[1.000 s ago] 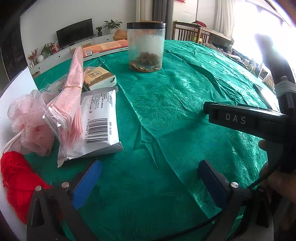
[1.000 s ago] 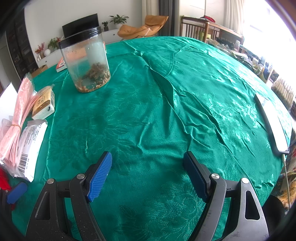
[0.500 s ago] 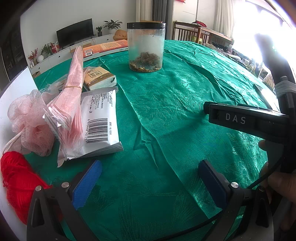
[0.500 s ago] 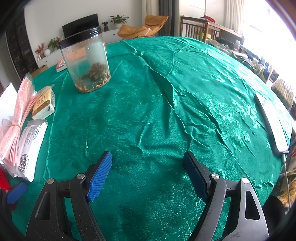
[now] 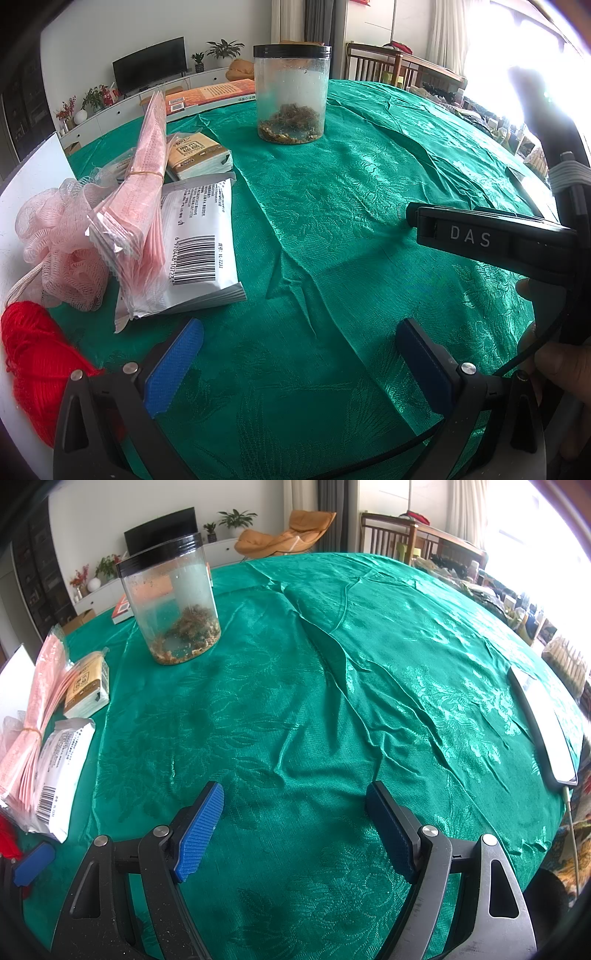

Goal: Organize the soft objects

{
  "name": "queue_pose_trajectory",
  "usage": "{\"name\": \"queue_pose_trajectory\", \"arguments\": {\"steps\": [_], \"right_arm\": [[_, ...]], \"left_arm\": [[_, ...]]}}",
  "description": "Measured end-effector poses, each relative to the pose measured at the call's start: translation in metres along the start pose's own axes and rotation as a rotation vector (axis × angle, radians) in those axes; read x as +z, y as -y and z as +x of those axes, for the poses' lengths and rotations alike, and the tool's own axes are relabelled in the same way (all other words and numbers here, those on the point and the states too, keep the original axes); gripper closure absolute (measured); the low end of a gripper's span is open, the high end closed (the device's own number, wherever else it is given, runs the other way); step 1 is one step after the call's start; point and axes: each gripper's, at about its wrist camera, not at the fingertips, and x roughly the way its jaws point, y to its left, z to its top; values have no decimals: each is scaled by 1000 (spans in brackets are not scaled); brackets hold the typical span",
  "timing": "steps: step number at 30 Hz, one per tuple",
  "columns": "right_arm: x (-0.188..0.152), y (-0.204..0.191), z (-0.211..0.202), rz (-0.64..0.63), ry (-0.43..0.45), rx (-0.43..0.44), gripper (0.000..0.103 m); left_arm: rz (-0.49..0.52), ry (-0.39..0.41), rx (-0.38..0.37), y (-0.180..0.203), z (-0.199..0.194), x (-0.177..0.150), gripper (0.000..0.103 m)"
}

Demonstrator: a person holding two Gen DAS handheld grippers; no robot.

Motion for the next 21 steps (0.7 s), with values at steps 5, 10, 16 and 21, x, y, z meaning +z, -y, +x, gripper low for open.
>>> {"name": "queue_pose_trajectory", "arguments": {"steps": [5,10,16,21], "right_arm": [[0,0,0,0,0,0,21],[0,0,0,0,0,0,21],[0,1,0,6,1,9,21],[1,2,-1,18,3,19,21]], "left_arm": [[0,0,0,0,0,0,0],[1,-1,0,0,0,0,0],[-39,-33,-54,-8,-15,2,0],[-116,52,-93,-34,-65,17,0]]}}
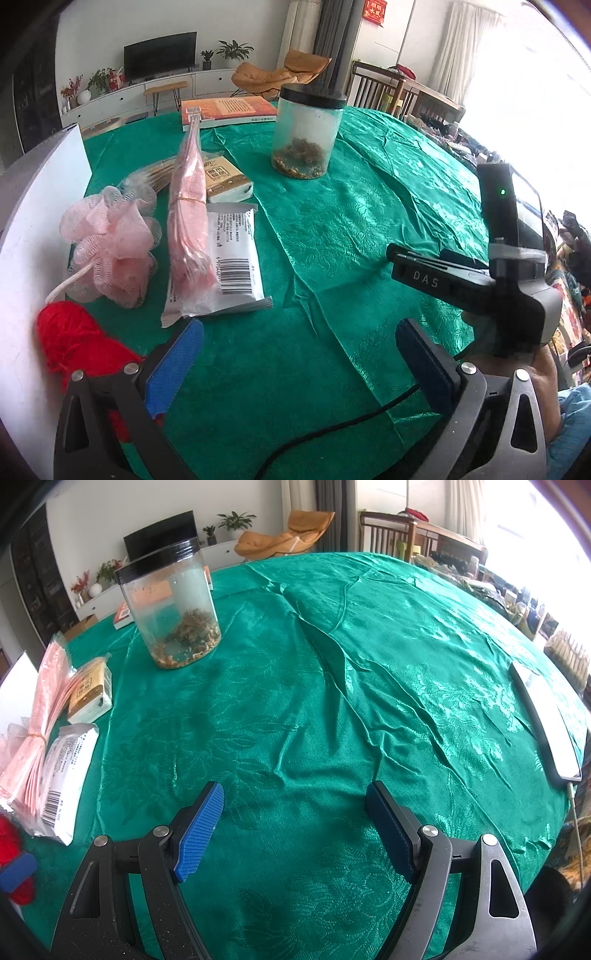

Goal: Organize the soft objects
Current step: 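Grasp the pink packet with the left tool while the right tool grasps the white barcode packet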

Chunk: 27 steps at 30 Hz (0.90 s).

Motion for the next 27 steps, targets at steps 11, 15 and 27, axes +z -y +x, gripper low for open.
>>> {"name": "queue_pose_trajectory", "arguments": {"steps": [11,15,27], "right_arm": [[0,2,0,-1,0,1,21],[2,6,-2,16,1,25,21],[3,-106,-22,-153,-46,600,20]], "left_arm": [[-16,-65,200,-40,32,99,17],[-77,-177,219,-61,82,107,58],[-190,103,98,-95,-27,134,80]]}}
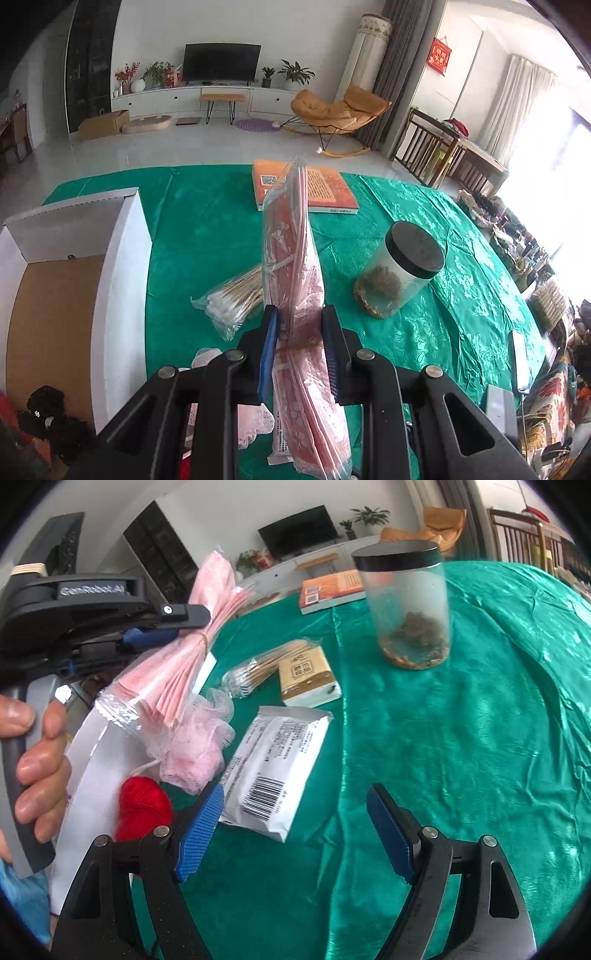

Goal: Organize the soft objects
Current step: 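Grasp the pink packet with the left tool while the right tool grasps the white barcode packet, then lower both packets into the white box and open both tools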

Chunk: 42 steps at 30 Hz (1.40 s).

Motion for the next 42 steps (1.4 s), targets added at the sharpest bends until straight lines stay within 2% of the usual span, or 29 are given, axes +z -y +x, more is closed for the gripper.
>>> {"name": "queue_pose_trajectory", "arguments": {"steps": [3,5,7,10,11,12,15,18,20,22,27,30,33,36,39,42], "right_arm": [[12,-29,42,-6,-112,-15,20],[12,-48,59,-82,-137,-102,20],[10,-56,73,-128,-198,-179,20],[6,-52,64,-193,-217,-205,29],[3,-42,53,-173,-215,-207,35],[2,-30,43,-151,-211,-223,36],[-5,22,4,-64,-174,-262,37],[-3,82,-32,53,-98,-282,38],[13,120,-43,120,-55,-325,38],[37,150,-45,174,-16,-333,38],[97,185,-32,226,68,-320,38],[120,193,-36,249,127,-324,38],[135,181,-62,241,194,-286,38],[146,143,-87,189,230,-214,38],[149,79,-99,103,225,-108,38],[144,2,-101,41,191,62,38]], "left_arm": [[-7,35,9,-9,-21,-2,80],[-13,46,17,-16,-30,-6,80],[-22,48,20,-21,-34,-11,80],[-41,48,2,-29,-39,-17,80],[-44,52,-3,-31,-42,-18,80],[-45,57,-7,-32,-44,-20,80],[-44,72,-17,-34,-50,-23,80],[-54,77,-36,-33,-51,-24,80],[-60,76,-48,-31,-49,-24,80],[-62,74,-55,-30,-50,-24,80],[-73,82,-64,-33,-59,-22,80],[-87,95,-70,-38,-69,-21,80],[-100,114,-75,-47,-83,-22,80],[-103,121,-50,-62,-100,-28,80],[-114,127,5,-86,-125,-37,80],[-147,132,83,-121,-153,-55,79]]}}
